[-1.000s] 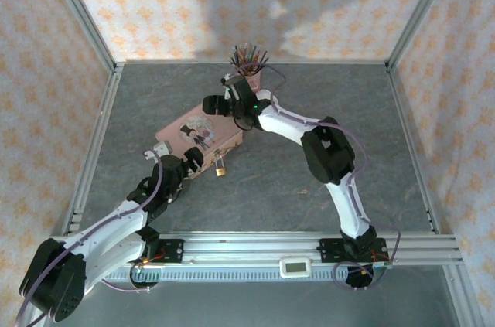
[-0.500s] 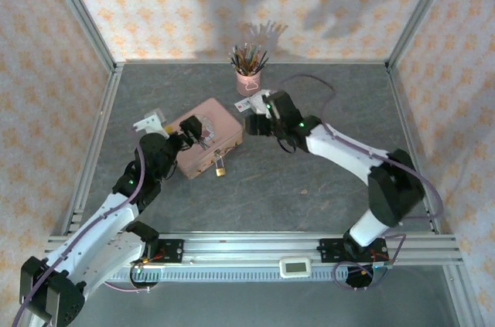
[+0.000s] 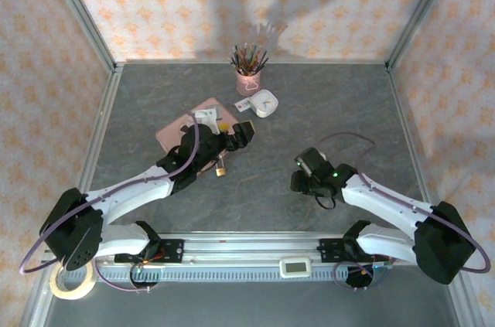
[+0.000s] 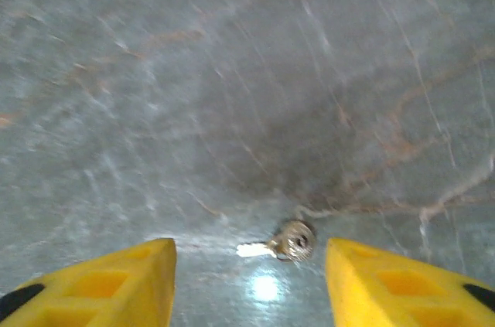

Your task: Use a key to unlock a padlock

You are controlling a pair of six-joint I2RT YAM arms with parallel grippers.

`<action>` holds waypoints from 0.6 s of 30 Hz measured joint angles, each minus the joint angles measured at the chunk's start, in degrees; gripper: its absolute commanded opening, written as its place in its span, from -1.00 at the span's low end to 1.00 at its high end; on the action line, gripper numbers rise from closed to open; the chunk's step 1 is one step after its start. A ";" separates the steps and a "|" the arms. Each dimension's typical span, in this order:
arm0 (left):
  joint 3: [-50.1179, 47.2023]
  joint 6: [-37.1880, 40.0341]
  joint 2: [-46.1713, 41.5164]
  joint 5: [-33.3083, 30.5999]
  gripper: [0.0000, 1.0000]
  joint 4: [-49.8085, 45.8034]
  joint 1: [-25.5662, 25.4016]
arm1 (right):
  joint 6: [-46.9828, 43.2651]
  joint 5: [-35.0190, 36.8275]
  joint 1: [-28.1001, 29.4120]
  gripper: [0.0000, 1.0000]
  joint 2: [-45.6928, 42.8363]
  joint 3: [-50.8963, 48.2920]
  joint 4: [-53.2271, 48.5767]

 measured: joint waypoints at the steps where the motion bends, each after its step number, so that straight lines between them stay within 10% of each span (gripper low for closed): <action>1: 0.00 -0.24 0.61 0.07 0.97 0.35 -0.46 | 1.20 0.20 0.20 -0.05 0.04 -0.74 -0.24; 18: -1.99 -0.37 -0.96 -2.32 0.98 1.20 -1.44 | 9.33 1.99 0.39 -0.62 4.42 -4.70 6.29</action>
